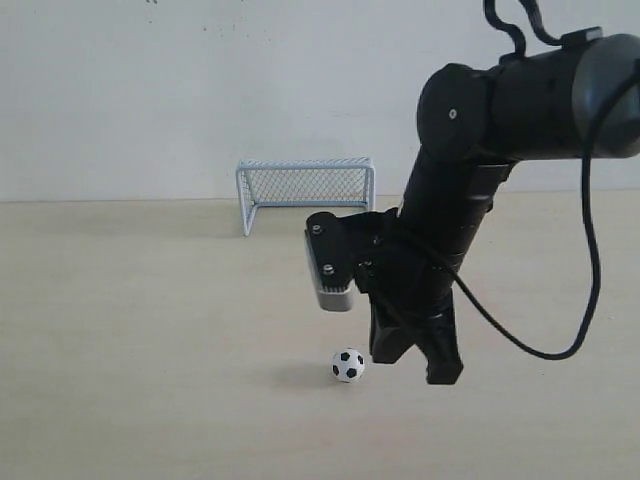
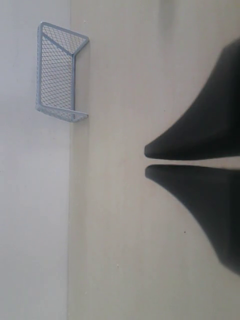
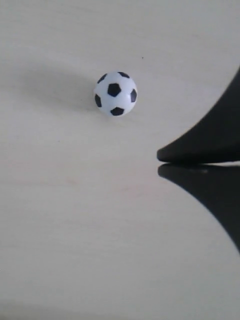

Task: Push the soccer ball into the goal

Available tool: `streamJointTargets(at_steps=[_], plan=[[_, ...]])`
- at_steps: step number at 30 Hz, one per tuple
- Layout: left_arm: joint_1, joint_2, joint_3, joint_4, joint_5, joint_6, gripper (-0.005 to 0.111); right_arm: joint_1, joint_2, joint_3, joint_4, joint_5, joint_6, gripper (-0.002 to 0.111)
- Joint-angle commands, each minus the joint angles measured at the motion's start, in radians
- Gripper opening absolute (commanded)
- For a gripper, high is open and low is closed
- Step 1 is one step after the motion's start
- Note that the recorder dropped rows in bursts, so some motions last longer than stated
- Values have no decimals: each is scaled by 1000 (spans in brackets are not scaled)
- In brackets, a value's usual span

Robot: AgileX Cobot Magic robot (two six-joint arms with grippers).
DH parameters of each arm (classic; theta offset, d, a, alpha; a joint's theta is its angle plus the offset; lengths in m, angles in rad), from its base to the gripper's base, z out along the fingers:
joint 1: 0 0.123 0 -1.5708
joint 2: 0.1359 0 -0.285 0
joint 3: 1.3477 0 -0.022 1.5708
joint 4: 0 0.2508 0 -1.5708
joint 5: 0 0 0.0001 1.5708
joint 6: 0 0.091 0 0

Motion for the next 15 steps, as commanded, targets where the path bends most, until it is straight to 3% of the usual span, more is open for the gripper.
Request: streamJointTargets(at_steps=[1,9,15], plan=[[2,-3,4,4,1,-10,4,-68,4,-9,65,21,-142,0],[2,-3,4,4,1,-10,4,-91,97,-9,212,0,-198,0],[2,-3,4,4,1,-10,4,-87,124,-13,217,0,-115,0]])
